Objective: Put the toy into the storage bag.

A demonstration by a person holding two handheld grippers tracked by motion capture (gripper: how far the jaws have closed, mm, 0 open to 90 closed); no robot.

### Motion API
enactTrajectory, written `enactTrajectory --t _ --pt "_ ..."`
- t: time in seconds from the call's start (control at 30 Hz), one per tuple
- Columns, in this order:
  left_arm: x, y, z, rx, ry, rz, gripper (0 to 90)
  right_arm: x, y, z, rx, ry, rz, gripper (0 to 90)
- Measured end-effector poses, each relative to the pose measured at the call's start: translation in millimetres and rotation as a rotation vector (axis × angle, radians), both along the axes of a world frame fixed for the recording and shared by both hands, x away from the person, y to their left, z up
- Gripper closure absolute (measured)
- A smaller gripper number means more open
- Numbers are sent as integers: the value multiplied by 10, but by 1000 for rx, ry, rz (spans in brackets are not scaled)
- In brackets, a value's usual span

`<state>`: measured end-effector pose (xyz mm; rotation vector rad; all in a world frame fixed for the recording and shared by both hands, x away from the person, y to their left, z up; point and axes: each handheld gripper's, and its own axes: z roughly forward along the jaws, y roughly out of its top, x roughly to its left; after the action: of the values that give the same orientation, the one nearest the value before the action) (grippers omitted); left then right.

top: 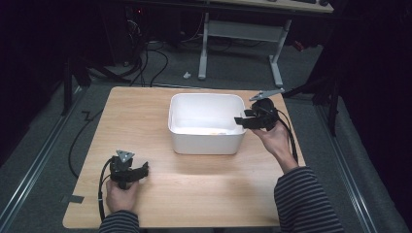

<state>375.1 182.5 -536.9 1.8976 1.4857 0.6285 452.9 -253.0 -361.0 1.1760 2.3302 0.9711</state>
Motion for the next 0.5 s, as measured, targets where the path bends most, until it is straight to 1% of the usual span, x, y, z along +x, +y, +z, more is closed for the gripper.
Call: enactTrajectory --t 0.07,0.1,0.13,0.17,0.27,0.3,0.37,0.43,0.5 --pt "0 0 0 0 0 0 197 -10 -24 3 0 -5 -4 463" --pt "0 0 0 0 0 0 197 -41 -91 10 9 -13 -16 463" --pt "0 0 0 0 0 0 197 -41 -91 10 9 -13 -16 463" --pt "0 0 0 0 0 0 197 -61 -158 13 25 -19 -23 462" --pt "0 0 0 -1 0 0 197 -80 -214 19 31 -25 -33 461" --pt "0 0 0 0 0 0 197 -107 -282 31 41 -32 -45 460" --pt "0 0 0 0 0 0 198 -115 -307 34 47 -35 -47 459" --pt "0 0 0 0 0 0 198 -166 -409 47 57 -49 -63 452" --pt "0 0 0 0 0 0 198 -189 -471 47 66 -54 -70 451"
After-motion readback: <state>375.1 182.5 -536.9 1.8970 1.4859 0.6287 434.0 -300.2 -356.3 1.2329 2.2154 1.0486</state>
